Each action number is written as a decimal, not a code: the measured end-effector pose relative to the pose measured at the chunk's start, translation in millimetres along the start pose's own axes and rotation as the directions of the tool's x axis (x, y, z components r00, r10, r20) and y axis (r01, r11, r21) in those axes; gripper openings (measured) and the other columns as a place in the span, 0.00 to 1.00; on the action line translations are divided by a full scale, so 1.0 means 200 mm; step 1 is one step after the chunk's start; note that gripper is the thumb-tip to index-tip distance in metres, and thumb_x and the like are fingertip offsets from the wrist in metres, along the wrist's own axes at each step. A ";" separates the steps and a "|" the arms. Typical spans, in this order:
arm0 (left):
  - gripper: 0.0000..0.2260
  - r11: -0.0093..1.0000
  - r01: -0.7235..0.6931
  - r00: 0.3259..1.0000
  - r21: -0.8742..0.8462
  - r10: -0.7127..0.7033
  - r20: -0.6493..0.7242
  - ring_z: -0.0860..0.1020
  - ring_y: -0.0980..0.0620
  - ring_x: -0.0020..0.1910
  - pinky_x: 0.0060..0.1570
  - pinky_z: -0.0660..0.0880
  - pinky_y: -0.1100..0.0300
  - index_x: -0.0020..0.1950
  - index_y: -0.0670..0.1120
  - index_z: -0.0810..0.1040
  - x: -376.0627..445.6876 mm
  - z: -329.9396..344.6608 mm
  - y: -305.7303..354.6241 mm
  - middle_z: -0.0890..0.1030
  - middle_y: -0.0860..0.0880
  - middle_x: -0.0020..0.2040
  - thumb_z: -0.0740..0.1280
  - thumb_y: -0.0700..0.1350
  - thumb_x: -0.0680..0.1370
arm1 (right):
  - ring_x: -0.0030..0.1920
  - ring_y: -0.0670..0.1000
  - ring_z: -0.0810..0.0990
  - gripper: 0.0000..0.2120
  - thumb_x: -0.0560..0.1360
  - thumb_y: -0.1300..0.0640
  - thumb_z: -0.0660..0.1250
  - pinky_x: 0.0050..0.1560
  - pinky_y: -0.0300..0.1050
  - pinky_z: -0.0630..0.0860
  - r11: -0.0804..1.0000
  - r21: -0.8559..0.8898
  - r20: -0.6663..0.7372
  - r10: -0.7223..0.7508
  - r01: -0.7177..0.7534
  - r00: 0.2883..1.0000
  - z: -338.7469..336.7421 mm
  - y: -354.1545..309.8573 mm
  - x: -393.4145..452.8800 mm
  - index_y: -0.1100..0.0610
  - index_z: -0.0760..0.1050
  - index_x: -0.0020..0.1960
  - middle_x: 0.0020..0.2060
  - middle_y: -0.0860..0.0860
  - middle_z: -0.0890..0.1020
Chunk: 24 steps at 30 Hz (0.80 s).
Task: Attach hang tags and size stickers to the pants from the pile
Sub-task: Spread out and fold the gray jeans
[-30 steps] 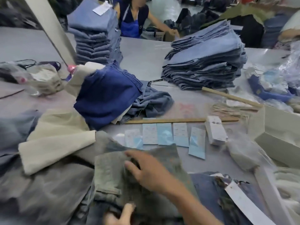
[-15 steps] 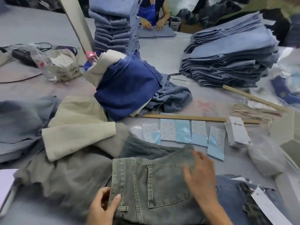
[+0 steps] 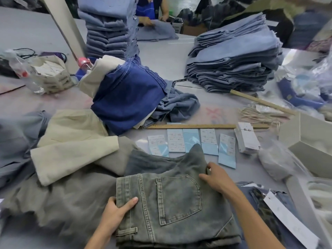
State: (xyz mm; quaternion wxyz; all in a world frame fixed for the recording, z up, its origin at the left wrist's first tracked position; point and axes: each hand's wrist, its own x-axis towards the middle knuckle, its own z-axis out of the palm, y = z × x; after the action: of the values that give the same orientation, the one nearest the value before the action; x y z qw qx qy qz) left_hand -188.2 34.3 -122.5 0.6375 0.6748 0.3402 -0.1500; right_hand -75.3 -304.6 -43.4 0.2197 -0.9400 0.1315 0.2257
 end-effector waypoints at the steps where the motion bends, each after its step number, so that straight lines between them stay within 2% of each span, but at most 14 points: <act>1: 0.44 1.000 -0.008 1.000 -0.024 0.007 -0.028 0.85 0.44 0.49 0.54 0.81 0.46 0.57 0.39 0.78 -0.02 -0.01 0.02 0.86 0.43 0.49 0.83 0.62 0.49 | 0.40 0.44 0.73 0.11 0.77 0.48 0.68 0.36 0.43 0.67 0.999 0.027 -0.037 -0.027 0.028 0.999 0.00 -0.01 -0.03 0.51 0.68 0.52 0.42 0.47 0.75; 3: 0.39 0.993 0.007 1.000 -0.116 -0.009 -0.020 0.86 0.43 0.45 0.45 0.83 0.49 0.59 0.35 0.79 -0.06 -0.02 0.07 0.86 0.39 0.49 0.87 0.51 0.55 | 0.40 0.47 0.74 0.10 0.78 0.49 0.66 0.36 0.43 0.67 0.994 0.082 -0.101 -0.060 0.068 0.993 -0.02 -0.03 -0.11 0.49 0.66 0.54 0.42 0.46 0.75; 5: 0.28 0.979 0.034 0.998 -0.201 -0.024 0.052 0.86 0.45 0.39 0.33 0.83 0.56 0.57 0.34 0.81 -0.12 -0.02 0.16 0.87 0.38 0.47 0.82 0.44 0.61 | 0.43 0.49 0.76 0.08 0.78 0.49 0.66 0.38 0.43 0.68 0.980 0.161 -0.181 -0.088 0.117 0.980 -0.09 -0.03 -0.20 0.45 0.67 0.52 0.43 0.45 0.77; 7: 0.21 0.968 0.004 0.993 -0.251 0.026 0.117 0.86 0.45 0.38 0.31 0.82 0.57 0.53 0.36 0.83 -0.20 -0.02 0.28 0.87 0.37 0.47 0.78 0.44 0.63 | 0.44 0.49 0.77 0.08 0.77 0.50 0.69 0.41 0.47 0.71 0.938 0.293 -0.290 -0.098 0.186 0.952 -0.18 -0.01 -0.30 0.46 0.69 0.48 0.42 0.43 0.78; 10: 0.16 0.966 -0.197 0.977 -0.166 0.208 0.056 0.86 0.50 0.37 0.32 0.82 0.59 0.47 0.43 0.86 -0.36 -0.07 0.52 0.87 0.42 0.45 0.80 0.46 0.62 | 0.46 0.48 0.83 0.06 0.78 0.54 0.72 0.47 0.48 0.79 0.768 0.570 -0.374 -0.075 0.293 0.924 -0.30 0.03 -0.46 0.47 0.75 0.50 0.43 0.47 0.84; 13: 0.26 0.898 -0.439 0.898 0.041 0.438 0.031 0.87 0.52 0.40 0.42 0.82 0.54 0.49 0.57 0.87 -0.60 -0.17 0.86 0.88 0.50 0.45 0.82 0.65 0.55 | 0.44 0.50 0.85 0.04 0.78 0.56 0.73 0.45 0.49 0.83 0.512 0.784 -0.387 -0.040 0.351 0.921 -0.32 0.06 -0.56 0.49 0.79 0.49 0.43 0.51 0.86; 15: 0.35 0.833 -0.549 0.835 0.067 0.542 0.100 0.87 0.49 0.42 0.47 0.83 0.47 0.53 0.57 0.86 -0.76 -0.23 1.04 0.88 0.49 0.48 0.81 0.71 0.51 | 0.46 0.54 0.86 0.02 0.78 0.56 0.71 0.48 0.54 0.83 0.372 0.879 -0.314 -0.020 0.298 0.949 -0.28 0.04 -0.56 0.52 0.80 0.51 0.47 0.57 0.86; 16: 0.38 0.801 -0.596 0.801 0.062 0.587 0.122 0.87 0.48 0.43 0.49 0.82 0.44 0.55 0.57 0.85 -0.85 -0.23 1.12 0.88 0.47 0.49 0.82 0.71 0.49 | 0.48 0.56 0.86 0.04 0.79 0.56 0.70 0.50 0.56 0.82 0.359 0.900 -0.255 -0.027 0.247 0.967 -0.24 0.03 -0.55 0.55 0.80 0.53 0.49 0.59 0.86; 19: 0.34 0.619 -0.775 0.631 0.123 0.753 0.187 0.87 0.50 0.38 0.36 0.83 0.48 0.63 0.61 0.80 -1.15 0.01 1.35 0.88 0.53 0.46 0.80 0.70 0.60 | 0.56 0.55 0.83 0.14 0.82 0.51 0.66 0.52 0.51 0.82 0.534 0.836 -0.049 -0.153 0.124 0.987 -0.12 -0.05 -0.52 0.58 0.77 0.63 0.57 0.58 0.83; 20: 0.32 0.531 -0.829 0.559 0.176 0.794 0.237 0.87 0.51 0.36 0.32 0.83 0.51 0.64 0.62 0.77 -1.23 0.14 1.36 0.87 0.56 0.43 0.77 0.71 0.64 | 0.58 0.52 0.82 0.17 0.81 0.48 0.66 0.49 0.45 0.82 0.553 0.829 0.022 -0.178 0.082 0.984 -0.09 -0.06 -0.52 0.54 0.75 0.67 0.59 0.54 0.81; 21: 0.29 0.442 -0.860 0.505 0.255 0.808 0.303 0.86 0.52 0.33 0.30 0.82 0.53 0.65 0.63 0.74 -1.30 0.28 1.35 0.87 0.57 0.39 0.73 0.71 0.67 | 0.57 0.48 0.82 0.19 0.79 0.44 0.67 0.46 0.41 0.80 0.515 0.857 0.069 -0.184 0.037 0.980 -0.09 -0.04 -0.53 0.50 0.76 0.67 0.58 0.51 0.82; 22: 0.27 0.333 -0.855 0.469 0.398 0.825 0.316 0.84 0.52 0.30 0.29 0.79 0.57 0.66 0.64 0.70 -1.30 0.43 1.31 0.85 0.56 0.36 0.70 0.69 0.69 | 0.51 0.43 0.84 0.21 0.75 0.40 0.68 0.42 0.37 0.79 0.438 0.899 0.082 -0.163 -0.002 0.983 -0.08 0.00 -0.53 0.49 0.80 0.63 0.52 0.47 0.86; 23: 0.27 0.167 -0.800 0.420 0.577 0.841 0.340 0.83 0.51 0.29 0.29 0.74 0.60 0.68 0.63 0.67 -1.26 0.58 1.24 0.84 0.54 0.35 0.67 0.67 0.70 | 0.42 0.39 0.85 0.24 0.71 0.36 0.69 0.36 0.33 0.78 0.378 0.925 0.028 -0.146 0.029 0.989 -0.09 0.05 -0.55 0.53 0.82 0.57 0.41 0.44 0.87; 24: 0.30 0.054 -0.742 0.445 0.669 0.785 0.430 0.84 0.47 0.34 0.31 0.71 0.58 0.72 0.59 0.62 -1.26 0.77 1.16 0.85 0.50 0.38 0.66 0.63 0.72 | 0.35 0.38 0.84 0.28 0.66 0.36 0.72 0.31 0.31 0.76 0.462 0.873 -0.098 -0.147 0.156 0.984 -0.08 0.16 -0.57 0.58 0.81 0.55 0.33 0.43 0.85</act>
State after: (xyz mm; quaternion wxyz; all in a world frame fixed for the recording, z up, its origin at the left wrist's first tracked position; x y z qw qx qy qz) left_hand -183.2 -170.7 191.8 0.2342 0.9546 -0.1591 0.0927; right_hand -178.6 -323.0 12.2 0.6876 -0.7040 0.1453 0.1022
